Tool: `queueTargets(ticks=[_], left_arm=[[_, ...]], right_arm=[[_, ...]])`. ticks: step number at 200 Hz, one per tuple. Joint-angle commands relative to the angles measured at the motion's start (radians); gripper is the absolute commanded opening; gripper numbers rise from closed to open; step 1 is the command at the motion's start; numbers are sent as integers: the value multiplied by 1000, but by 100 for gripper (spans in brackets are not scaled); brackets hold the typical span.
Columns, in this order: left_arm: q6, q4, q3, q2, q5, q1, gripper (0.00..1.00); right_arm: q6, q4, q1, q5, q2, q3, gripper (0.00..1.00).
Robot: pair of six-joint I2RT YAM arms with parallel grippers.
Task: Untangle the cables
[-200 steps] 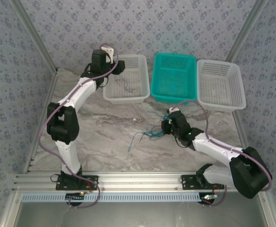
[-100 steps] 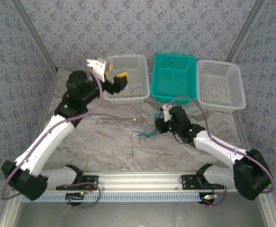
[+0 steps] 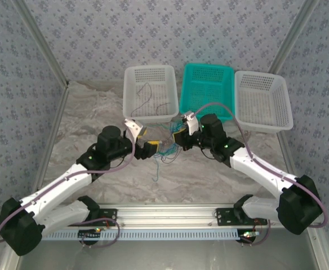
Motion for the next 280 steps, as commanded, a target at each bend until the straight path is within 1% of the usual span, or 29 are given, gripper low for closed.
queueTargets(ticks=[1,12,22,30,44,63,82,93,109,133,147,160,161,175,186,219,234,241,259,280], left_arm=[[2,68,5,17,-38,-3,79],[-3,79,11,34,-36,-1,73],[-5,106,14,46,-7,3,72],[-7,136,12,55,37,11,70],[-6,171,19,81,160,29,66],[-1,166,47,134,274,37,62],[-7,160,66,175,354,38,54],[-20,183,61,187,373,37,51],[-25,194,57,200,352,38,47],[-39,217,52,218,341,37,35],[-45,215,59,229,324,38,20],[-45,217,61,230,306,37,0],[-45,217,61,230,305,38,0],[-42,216,60,226,285,37,0],[-40,211,57,219,264,38,0],[-36,193,39,168,181,41,0],[-40,176,27,135,136,49,0],[-41,168,21,117,112,52,0],[-57,162,-1,68,58,65,0],[-79,160,-24,8,16,85,0]], right_arm=[[-13,34,11,-91,0,42,12],[-21,36,16,-135,1,45,12],[-27,40,22,-168,3,46,12],[-29,42,27,-178,3,46,12],[-24,48,31,-184,2,45,12],[-17,61,36,-193,3,46,12],[-18,58,42,-193,3,55,12],[-18,53,41,-192,1,60,12],[-15,59,44,-198,-4,61,12],[-9,66,50,-211,-8,64,12],[-10,69,55,-215,-12,68,12],[-14,71,59,-213,-15,66,12],[-14,71,59,-211,-15,65,12],[-19,64,60,-193,-22,62,12],[-21,53,61,-147,-29,56,12],[-18,-24,46,123,-40,25,14],[16,-51,11,238,-35,4,14],[47,-57,-17,255,-31,-8,14],[103,-48,-88,240,-22,-50,17],[127,-58,-118,272,-11,-88,19]])
